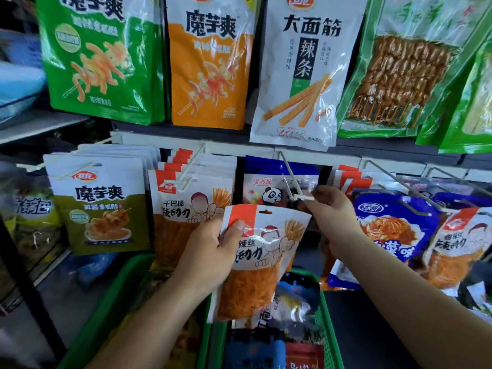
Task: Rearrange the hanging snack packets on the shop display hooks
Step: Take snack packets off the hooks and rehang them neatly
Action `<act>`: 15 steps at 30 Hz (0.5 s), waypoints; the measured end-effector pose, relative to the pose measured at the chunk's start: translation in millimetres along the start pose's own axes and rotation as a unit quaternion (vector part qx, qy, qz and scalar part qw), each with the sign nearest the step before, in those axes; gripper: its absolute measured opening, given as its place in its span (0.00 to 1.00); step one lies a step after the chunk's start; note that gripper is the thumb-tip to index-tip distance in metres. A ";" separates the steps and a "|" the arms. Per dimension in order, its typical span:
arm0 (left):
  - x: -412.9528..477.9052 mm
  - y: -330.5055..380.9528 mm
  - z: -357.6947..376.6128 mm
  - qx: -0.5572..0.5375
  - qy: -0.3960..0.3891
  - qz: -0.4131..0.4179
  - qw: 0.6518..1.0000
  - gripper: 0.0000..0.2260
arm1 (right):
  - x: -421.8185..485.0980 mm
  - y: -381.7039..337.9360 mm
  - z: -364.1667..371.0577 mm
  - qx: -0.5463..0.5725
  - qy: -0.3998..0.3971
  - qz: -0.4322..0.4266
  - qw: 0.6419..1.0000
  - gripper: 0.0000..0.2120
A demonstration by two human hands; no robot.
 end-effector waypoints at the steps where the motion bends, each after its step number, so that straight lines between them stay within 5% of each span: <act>1: 0.6 -1.6 -2.0 0.001 -0.002 0.003 1.000 0.11 | 3.6 3.7 -1.1 0.008 0.014 0.009 1.000 0.23; 4: 1.7 -2.0 -7.3 0.018 -0.001 0.017 1.000 0.09 | -1.6 6.7 -7.3 -0.010 0.058 0.011 0.998 0.12; 7: 0.8 -2.1 -7.2 0.018 -0.011 0.016 1.000 0.10 | -9.9 10.9 -7.3 0.006 0.079 0.011 0.997 0.13; 11: -3.8 1.9 -7.1 0.009 -0.023 0.012 1.000 0.09 | -16.7 12.5 14.8 0.098 -0.015 0.048 0.994 0.03; 15: -9.3 4.1 -7.9 -0.014 -0.034 -0.003 0.999 0.07 | -31.1 13.2 23.1 0.185 -0.119 0.087 0.972 0.12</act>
Point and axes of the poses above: each hand's wrist, its own x-axis towards the middle knuckle, its own z-axis out of the palm, y = z × x, the point moved 7 cm from there along x, towards the middle knuckle, and after that the axes turned 14 degrees about -x, right-handed, at the moved point
